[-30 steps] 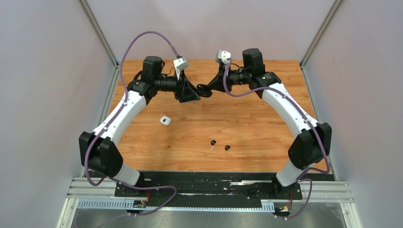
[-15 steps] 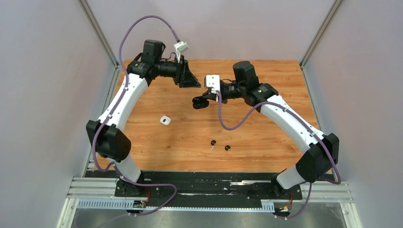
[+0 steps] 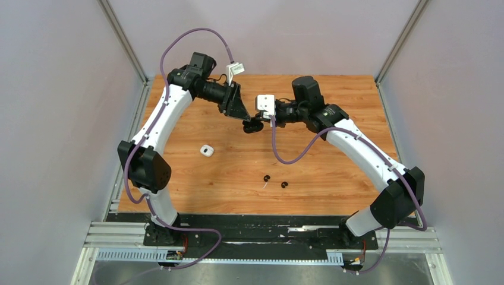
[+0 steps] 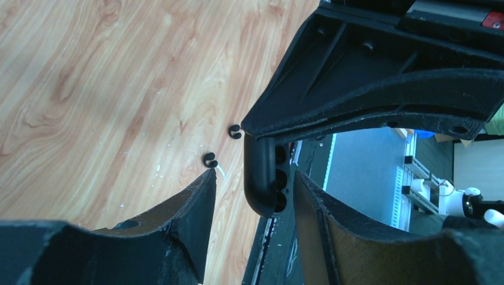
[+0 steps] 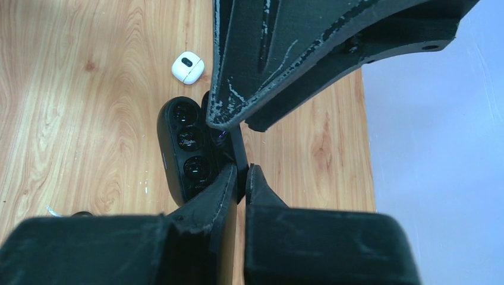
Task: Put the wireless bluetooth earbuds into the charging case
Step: Adjust the charging case.
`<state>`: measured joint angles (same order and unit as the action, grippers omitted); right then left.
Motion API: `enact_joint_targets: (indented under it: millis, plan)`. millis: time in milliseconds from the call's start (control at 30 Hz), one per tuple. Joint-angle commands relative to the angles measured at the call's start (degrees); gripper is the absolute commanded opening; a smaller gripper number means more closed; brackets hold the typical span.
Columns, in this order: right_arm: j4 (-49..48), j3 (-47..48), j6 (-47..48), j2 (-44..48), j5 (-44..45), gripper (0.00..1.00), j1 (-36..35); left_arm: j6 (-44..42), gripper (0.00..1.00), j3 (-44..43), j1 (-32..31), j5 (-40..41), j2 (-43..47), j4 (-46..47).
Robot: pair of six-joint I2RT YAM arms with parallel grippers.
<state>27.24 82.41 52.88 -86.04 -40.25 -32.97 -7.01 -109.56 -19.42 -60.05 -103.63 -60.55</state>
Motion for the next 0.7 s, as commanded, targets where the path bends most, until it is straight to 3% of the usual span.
enact_joint_targets:
  millis: [0, 233, 500, 667]
  plan:
    - [-0.5, 0.4, 1.1, 1.7, 0.0, 0.0, -0.2, -3.5, 0.56, -2.4, -0.6, -1.3, -0.2, -3.7]
    - [-0.5, 0.8, 0.7, 1.6, -0.2, 0.0, -0.5, -3.9, 0.53, -2.8, -1.1, -1.0, -1.6, -4.4]
    - [-0.5, 0.5, 1.1, 1.7, 0.0, 0.0, -1.1, -2.8, 0.44, -3.0, -1.1, -2.9, -2.3, -2.9]
    - [-0.4, 0.0, 1.3, 1.8, 0.1, 0.0, -1.3, -1.6, 0.45, -2.9, -1.1, -3.5, -2.3, -2.2]
